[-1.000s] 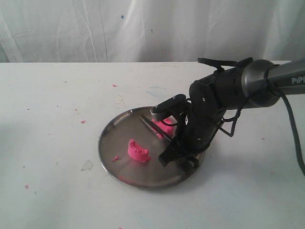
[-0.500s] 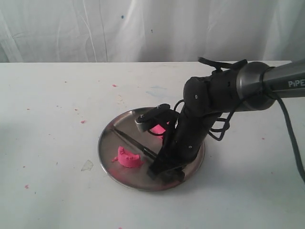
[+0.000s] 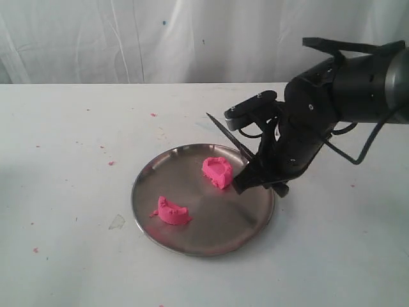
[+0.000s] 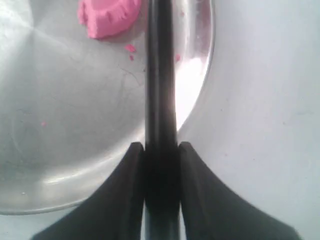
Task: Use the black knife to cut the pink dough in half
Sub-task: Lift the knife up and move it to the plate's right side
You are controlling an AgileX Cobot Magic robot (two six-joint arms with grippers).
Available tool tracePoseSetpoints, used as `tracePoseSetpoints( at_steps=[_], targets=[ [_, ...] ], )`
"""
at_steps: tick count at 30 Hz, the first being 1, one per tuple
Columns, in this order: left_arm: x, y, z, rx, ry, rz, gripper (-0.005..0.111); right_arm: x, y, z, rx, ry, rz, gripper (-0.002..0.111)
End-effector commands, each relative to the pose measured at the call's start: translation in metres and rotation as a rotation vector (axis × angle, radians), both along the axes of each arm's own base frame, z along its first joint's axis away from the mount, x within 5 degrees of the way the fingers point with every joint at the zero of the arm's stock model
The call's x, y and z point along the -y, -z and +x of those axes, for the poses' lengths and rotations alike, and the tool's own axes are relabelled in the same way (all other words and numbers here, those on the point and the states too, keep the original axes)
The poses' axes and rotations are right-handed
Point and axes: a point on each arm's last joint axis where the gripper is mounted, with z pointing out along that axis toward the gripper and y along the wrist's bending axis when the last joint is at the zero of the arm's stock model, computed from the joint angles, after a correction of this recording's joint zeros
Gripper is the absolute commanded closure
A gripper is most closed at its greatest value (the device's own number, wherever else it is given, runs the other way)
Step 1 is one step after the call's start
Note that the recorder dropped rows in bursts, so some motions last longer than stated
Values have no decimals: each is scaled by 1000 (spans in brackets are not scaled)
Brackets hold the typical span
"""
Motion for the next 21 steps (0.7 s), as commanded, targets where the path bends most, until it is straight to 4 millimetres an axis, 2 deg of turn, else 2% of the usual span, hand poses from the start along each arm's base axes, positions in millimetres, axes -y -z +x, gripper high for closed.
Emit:
tracePoseSetpoints(
  at_steps=[1,6,17,21],
  targets=[
    [2,0,0,10,23,-4,107,2,16,6,-20,53,46,108],
    [2,0,0,10,23,-4,107,-3,17,7,-41,37,80,108],
    [2,0,0,9,23,-6,107,-5,33,11,-58,35,69,108],
    [2,0,0,10,28,-36,107,-5,33,11,-50,28,62,98]
  ],
)
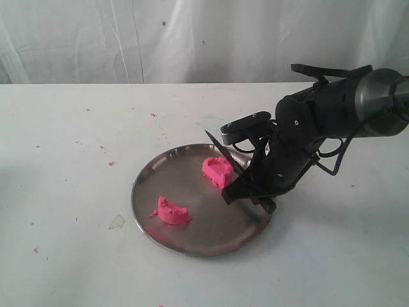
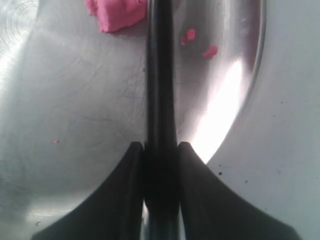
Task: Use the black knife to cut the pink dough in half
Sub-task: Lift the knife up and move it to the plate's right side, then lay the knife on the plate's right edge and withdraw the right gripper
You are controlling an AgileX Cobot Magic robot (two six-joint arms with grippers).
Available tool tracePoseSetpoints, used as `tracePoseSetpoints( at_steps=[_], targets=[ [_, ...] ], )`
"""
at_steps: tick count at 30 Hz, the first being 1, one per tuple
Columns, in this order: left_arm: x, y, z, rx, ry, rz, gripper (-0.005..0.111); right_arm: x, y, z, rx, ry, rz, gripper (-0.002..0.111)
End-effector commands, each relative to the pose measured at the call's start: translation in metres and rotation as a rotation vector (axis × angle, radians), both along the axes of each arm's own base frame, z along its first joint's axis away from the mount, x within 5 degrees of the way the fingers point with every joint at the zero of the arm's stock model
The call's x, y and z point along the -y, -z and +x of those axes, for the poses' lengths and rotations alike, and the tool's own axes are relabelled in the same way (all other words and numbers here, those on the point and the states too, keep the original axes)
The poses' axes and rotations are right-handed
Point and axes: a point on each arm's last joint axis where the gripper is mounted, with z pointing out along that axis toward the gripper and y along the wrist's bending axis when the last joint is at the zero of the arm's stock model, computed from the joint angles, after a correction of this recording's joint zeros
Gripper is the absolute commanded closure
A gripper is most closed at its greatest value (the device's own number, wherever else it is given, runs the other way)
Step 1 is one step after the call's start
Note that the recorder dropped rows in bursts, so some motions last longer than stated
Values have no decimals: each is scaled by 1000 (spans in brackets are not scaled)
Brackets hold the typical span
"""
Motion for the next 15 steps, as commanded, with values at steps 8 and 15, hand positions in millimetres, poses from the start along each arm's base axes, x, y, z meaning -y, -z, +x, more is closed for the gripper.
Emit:
tracePoseSetpoints(
  at_steps=[8,15],
  targets=[
    [1,1,0,-8,8,1,107,2,-1,3,22,-11,-5,81],
    [2,0,0,1,28,4,107,6,-39,5,124,-45,-25,82]
  ],
)
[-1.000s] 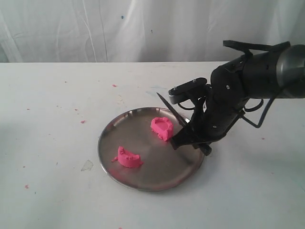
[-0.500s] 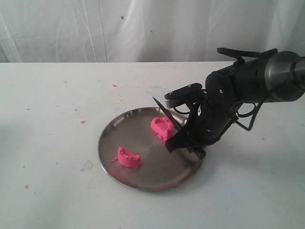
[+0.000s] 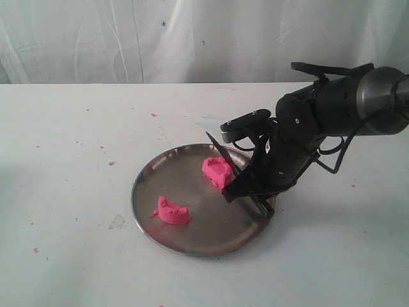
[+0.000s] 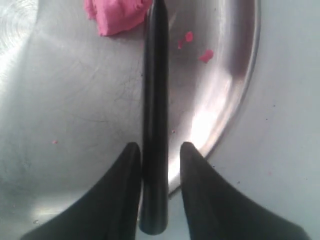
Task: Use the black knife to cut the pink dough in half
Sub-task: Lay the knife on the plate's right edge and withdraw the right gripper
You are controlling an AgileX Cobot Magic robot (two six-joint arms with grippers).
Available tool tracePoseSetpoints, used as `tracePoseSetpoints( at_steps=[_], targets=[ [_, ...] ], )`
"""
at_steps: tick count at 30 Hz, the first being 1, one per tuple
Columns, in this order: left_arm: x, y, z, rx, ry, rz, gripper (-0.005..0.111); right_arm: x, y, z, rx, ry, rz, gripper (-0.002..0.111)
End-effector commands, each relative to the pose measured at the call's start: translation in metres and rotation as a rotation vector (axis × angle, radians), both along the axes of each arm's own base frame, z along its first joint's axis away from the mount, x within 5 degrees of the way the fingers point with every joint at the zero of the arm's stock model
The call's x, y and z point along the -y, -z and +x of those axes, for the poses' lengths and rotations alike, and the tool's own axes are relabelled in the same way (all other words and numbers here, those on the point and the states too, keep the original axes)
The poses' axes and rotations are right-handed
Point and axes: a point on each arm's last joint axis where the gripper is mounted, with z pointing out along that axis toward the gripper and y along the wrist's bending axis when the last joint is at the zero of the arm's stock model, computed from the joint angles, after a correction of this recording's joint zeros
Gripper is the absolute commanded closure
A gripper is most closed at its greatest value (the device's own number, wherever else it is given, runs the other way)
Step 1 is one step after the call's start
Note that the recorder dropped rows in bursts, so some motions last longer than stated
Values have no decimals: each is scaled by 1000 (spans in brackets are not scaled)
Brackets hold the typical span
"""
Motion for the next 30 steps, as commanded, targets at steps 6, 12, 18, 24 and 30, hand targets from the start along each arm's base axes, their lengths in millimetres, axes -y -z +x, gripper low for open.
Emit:
tracePoseSetpoints(
  at_steps=[6,12,18,24,30],
  targets=[
    [8,-2,-1,33,82,21,107,51,-58,11,283,149,-42,108],
    [10,-4,-2,46,110,28,107,101,-27,7,286,380,76,108],
    [10,-3,-1,45,107,27,107,92,-67,-19,358,461,264,108],
    [10,-3,-1,45,107,27,107,90,-133,-104,693,207,409,108],
    [10,-3,-1,45,107,27,107,120,-132,-178,746,242,461,108]
  ],
)
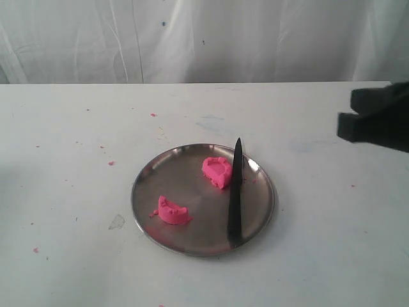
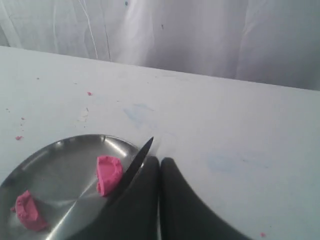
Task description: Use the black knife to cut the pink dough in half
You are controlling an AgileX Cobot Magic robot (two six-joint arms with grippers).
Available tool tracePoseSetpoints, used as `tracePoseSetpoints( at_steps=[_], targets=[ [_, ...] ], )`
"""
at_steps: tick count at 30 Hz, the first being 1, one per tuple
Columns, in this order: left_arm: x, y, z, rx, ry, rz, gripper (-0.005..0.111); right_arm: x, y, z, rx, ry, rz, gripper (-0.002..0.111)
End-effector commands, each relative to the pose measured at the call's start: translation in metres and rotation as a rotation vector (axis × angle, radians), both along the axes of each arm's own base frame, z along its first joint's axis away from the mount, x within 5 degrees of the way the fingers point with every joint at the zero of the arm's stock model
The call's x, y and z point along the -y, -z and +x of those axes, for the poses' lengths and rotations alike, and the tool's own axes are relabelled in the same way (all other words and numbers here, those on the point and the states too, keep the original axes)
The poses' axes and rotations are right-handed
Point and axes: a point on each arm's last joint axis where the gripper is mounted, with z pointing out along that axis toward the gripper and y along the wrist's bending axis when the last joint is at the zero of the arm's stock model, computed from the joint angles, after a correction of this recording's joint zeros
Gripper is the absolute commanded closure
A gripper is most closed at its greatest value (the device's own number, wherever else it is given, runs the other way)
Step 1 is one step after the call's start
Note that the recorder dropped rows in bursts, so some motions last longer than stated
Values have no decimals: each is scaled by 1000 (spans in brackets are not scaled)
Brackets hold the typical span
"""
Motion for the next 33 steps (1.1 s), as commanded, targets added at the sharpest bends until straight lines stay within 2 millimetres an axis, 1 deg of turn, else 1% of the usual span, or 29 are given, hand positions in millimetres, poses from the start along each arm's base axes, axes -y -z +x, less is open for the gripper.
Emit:
tracePoseSetpoints(
  at_steps=[1,2,3,6,8,10,11,12,13,14,15,17,18,22,23,24,25,26,27,28,29,30,31,33],
  targets=[
    [1,0,0,3,12,10,107,18,12,-41,-26,26,6,108],
    [1,0,0,3,12,10,107,21,10,-47,-20,31,9,108],
    [1,0,0,3,12,10,107,27,9,-58,-31,46,3,108],
    [1,0,0,3,12,10,107,37,8,-75,-21,69,-13,108],
    [1,0,0,3,12,10,107,45,-4,-92,113,70,-8,108],
    [1,0,0,3,12,10,107,53,-19,-109,330,69,-17,108],
    [1,0,0,3,12,10,107,59,-27,-123,448,92,-8,108],
    [1,0,0,2,9,10,107,63,-30,-132,516,115,-3,108],
    [1,0,0,2,9,10,107,69,-32,-145,586,176,-28,108],
    [1,0,0,2,9,10,107,71,-32,-151,610,215,-34,108],
    [1,0,0,2,9,10,107,73,-30,-160,647,292,-48,108],
    [1,0,0,3,11,10,107,73,-29,-161,643,400,-75,108],
    [1,0,0,3,11,10,107,73,-29,-161,644,424,-78,108],
    [1,0,0,3,11,10,107,73,-28,-161,623,451,-58,108],
    [1,0,0,3,11,10,107,75,-22,-158,593,471,-73,108],
    [1,0,0,2,8,10,107,75,-8,-150,544,478,-76,108],
    [1,0,0,2,8,10,107,74,0,-146,524,479,-94,108],
    [1,0,0,2,8,10,107,75,26,-133,464,490,-138,108],
    [1,0,0,2,8,10,107,76,38,-129,428,499,-141,108],
    [1,0,0,3,11,10,107,77,70,-119,332,505,-115,108],
    [1,0,0,3,11,12,107,76,86,-115,296,500,-92,108],
    [1,0,0,4,12,13,107,75,112,-109,248,499,-32,108],
    [1,0,0,4,12,13,107,74,119,-108,234,499,-18,108],
    [1,0,0,4,12,13,107,76,120,-109,217,524,-13,108]
  ],
)
